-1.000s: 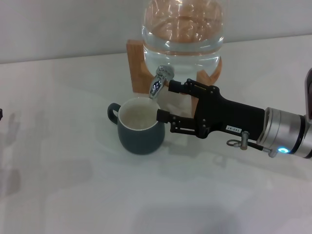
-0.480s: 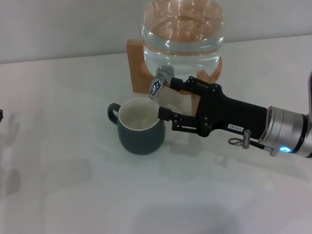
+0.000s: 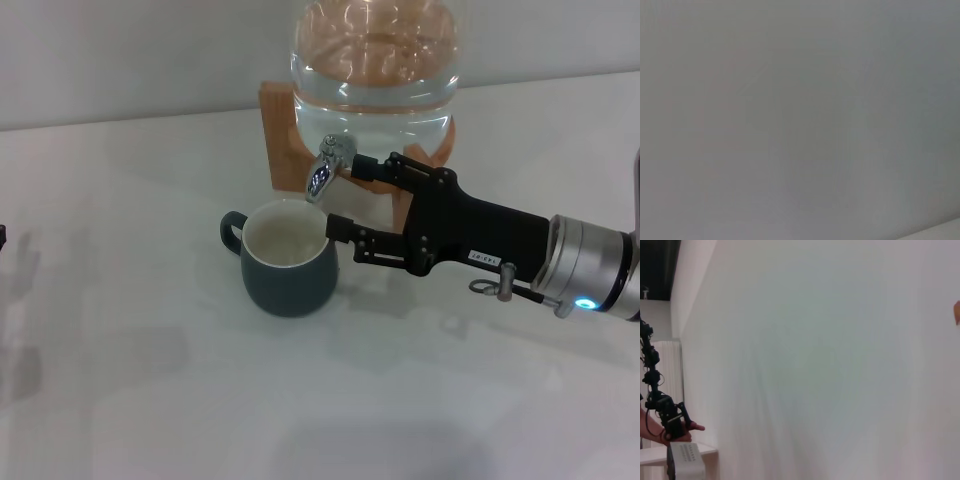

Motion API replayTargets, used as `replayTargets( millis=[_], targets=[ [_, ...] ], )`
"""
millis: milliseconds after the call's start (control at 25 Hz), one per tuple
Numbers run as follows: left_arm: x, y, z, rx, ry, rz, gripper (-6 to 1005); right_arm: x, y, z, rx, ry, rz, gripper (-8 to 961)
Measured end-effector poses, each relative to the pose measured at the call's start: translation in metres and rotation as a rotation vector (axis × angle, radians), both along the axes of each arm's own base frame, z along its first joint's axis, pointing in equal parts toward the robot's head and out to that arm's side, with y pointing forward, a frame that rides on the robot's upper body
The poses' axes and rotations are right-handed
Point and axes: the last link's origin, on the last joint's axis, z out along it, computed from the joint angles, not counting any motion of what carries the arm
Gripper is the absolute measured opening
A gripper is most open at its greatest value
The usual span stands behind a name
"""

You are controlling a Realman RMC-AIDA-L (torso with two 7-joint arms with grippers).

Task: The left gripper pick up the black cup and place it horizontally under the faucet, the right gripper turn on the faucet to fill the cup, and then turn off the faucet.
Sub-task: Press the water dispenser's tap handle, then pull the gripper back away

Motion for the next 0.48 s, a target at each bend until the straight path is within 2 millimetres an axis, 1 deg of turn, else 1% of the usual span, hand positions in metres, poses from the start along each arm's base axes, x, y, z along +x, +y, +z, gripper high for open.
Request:
replayTargets(
  millis=[480],
  targets=[
    [-0.0004,0.0002,0.0007,0.001,0.001,0.000,880,-0.0007,0.0027,0.0023,0.009,-0.003,0.001,856]
  ],
)
